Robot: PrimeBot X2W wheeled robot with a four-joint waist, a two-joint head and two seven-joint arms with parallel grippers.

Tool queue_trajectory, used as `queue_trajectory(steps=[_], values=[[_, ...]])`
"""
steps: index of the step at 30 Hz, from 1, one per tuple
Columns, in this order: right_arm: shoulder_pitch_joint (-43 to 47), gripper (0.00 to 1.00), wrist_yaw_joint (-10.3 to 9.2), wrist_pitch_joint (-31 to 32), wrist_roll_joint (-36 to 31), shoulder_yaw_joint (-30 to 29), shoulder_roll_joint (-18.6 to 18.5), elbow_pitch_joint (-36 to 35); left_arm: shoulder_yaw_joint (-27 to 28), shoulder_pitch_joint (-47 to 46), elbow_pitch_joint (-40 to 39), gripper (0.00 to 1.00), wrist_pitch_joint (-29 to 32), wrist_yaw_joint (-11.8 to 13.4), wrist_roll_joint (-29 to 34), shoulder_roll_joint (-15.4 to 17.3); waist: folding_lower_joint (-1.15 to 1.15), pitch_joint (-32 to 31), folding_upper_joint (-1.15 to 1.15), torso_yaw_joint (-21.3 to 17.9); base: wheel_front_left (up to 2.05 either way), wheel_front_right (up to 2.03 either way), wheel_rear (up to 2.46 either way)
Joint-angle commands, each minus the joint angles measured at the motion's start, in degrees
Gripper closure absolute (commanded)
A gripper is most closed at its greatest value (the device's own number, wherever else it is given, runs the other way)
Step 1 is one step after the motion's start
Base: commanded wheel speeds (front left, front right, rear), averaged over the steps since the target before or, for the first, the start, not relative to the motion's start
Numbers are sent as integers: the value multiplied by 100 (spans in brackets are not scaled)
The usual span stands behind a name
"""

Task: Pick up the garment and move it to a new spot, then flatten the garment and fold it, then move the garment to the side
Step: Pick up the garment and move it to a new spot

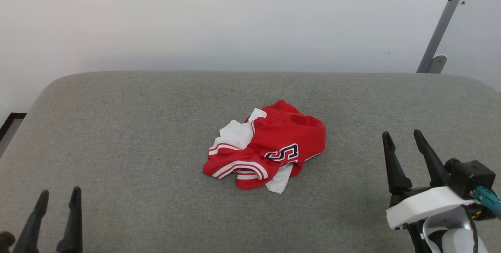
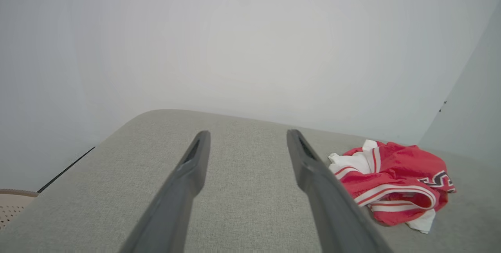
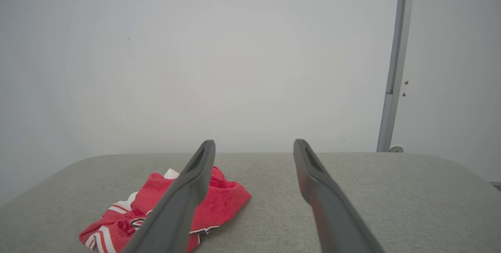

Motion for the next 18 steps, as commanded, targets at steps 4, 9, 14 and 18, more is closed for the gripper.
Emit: queue_trajectory(steps=[4,9,14,18], values=[[67,0,-2,-53,-64,-32,13,-21,152,108,44,0,-29,-151,214,-243,0,5,0,-4,0,0,0],[103,0,-2,-74,-78,-69,16,-26,220,132,87,0,-29,-272,397,-465,0,11,0,5,0,0,0],[132,0,-2,-94,-91,-79,28,-37,258,87,148,0,-29,-343,513,-585,0,35,0,-17,0,0,0],[178,0,-2,-113,-102,-97,32,-21,276,34,180,0,-28,-390,583,-636,0,47,0,-41,0,0,0]])
